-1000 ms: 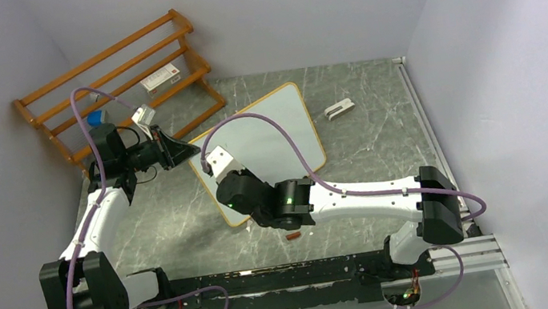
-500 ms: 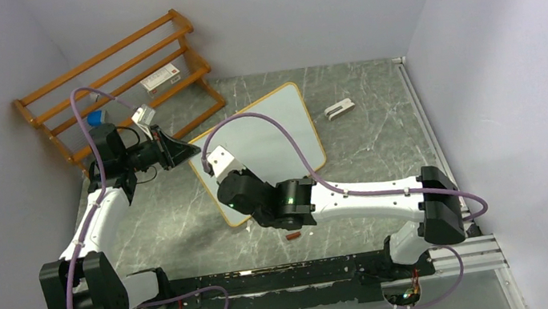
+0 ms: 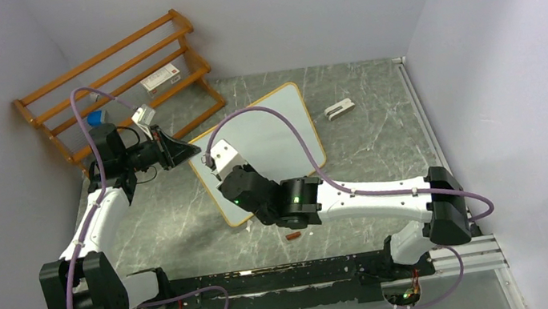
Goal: Write a sentence on the whiteboard
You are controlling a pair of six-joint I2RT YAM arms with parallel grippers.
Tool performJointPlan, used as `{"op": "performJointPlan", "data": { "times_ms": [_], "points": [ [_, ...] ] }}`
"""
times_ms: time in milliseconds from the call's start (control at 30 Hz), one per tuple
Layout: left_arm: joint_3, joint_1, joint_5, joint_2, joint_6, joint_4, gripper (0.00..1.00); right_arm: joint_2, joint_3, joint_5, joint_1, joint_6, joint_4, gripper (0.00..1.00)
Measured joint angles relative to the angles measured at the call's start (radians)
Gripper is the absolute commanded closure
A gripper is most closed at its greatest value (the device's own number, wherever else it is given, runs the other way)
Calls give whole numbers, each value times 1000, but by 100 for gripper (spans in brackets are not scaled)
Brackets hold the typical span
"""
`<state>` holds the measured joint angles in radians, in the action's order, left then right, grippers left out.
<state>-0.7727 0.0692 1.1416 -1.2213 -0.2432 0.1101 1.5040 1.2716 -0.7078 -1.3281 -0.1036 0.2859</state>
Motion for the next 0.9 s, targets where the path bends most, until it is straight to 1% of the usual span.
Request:
{"op": "performJointPlan", "data": {
  "times_ms": [900],
  "points": [
    [0, 0, 0, 0, 0, 0, 95, 37, 0, -19, 12, 11, -9, 100]
  ]
}}
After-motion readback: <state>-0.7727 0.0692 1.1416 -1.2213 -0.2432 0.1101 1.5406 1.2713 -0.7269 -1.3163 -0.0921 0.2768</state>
